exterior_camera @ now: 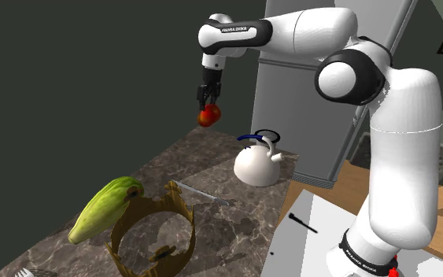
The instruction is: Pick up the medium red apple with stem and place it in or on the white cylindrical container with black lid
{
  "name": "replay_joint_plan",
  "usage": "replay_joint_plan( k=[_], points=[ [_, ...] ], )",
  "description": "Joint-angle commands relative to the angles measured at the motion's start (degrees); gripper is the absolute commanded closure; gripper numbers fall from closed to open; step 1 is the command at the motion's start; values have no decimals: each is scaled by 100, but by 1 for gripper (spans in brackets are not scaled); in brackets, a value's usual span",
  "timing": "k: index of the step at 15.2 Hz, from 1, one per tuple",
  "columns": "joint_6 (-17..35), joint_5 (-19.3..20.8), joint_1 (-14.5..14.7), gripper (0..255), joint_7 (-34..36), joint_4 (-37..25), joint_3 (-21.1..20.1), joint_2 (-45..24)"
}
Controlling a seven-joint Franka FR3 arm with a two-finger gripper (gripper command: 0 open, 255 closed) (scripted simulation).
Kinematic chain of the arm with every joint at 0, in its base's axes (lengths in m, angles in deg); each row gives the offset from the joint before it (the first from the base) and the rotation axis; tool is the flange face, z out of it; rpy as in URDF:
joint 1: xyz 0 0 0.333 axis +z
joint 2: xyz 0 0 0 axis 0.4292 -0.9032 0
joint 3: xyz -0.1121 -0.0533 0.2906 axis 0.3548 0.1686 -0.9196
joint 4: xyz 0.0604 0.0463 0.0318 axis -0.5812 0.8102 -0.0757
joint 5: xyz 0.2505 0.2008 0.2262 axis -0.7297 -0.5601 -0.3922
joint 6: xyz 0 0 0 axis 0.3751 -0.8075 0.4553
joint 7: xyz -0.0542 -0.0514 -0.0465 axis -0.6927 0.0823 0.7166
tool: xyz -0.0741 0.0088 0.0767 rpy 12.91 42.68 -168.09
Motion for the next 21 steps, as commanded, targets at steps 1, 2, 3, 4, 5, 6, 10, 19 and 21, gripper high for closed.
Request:
replay_joint_plan(
  k=[1,2,3,4,5,6,10,19,21],
  points=[
    [-155,2,-6,255,32,-197,-1,-40],
    [-120,6,-58,255,-68,21,32,125],
    [-92,12,-112,255,-168,223,66,282],
    [-70,18,-166,255,-268,411,101,431],
    [-54,26,-221,255,-368,586,137,573],
    [-44,34,-276,255,-469,749,176,709],
    [-50,79,-504,255,-879,1297,345,1190],
    [-257,231,-1040,255,-1851,2021,813,1959],
    [-346,278,-1192,255,-2128,2110,955,2093]
  ],
)
